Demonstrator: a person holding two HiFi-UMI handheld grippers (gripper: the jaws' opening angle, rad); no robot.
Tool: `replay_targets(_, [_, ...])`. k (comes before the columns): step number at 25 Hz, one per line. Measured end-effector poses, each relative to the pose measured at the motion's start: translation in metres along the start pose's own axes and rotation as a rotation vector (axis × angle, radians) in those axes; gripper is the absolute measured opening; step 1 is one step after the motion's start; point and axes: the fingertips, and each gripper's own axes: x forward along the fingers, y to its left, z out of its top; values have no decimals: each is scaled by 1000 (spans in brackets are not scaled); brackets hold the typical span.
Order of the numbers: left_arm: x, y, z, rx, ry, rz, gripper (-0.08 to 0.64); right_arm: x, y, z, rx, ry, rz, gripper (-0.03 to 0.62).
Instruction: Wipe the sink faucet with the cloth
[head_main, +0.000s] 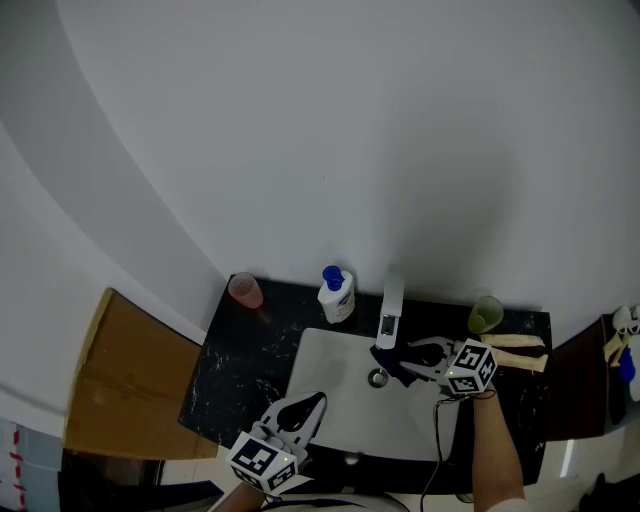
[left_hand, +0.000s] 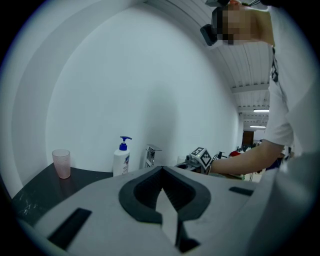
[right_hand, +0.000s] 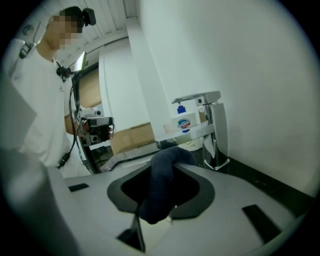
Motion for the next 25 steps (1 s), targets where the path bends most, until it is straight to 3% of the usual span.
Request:
replay_targets(5, [-2, 1, 0, 7, -6, 12, 2, -3, -46, 5, 56, -61, -160, 119])
replay_targets(8, [-4, 3, 0, 5, -10, 20, 2, 2, -61, 12, 49, -61, -203, 119])
replay_targets(13, [-4, 4, 1, 1, -6, 32, 2, 11, -59, 22, 38, -67, -153, 120])
replay_targets(18, [-4, 4, 3, 1, -5, 33, 2, 8, -11, 11, 34, -23, 50, 118])
replay_targets(20, [-4, 3, 0, 1, -8, 24, 2, 5, -1, 7, 37, -9, 83, 118])
replay_targets(22, [-2, 3, 0, 1, -8, 18, 2, 1, -7, 3, 44, 1, 49, 118])
replay_targets(25, [0, 2, 1, 2, -7, 11, 2, -6, -36, 2, 49, 0, -72, 119])
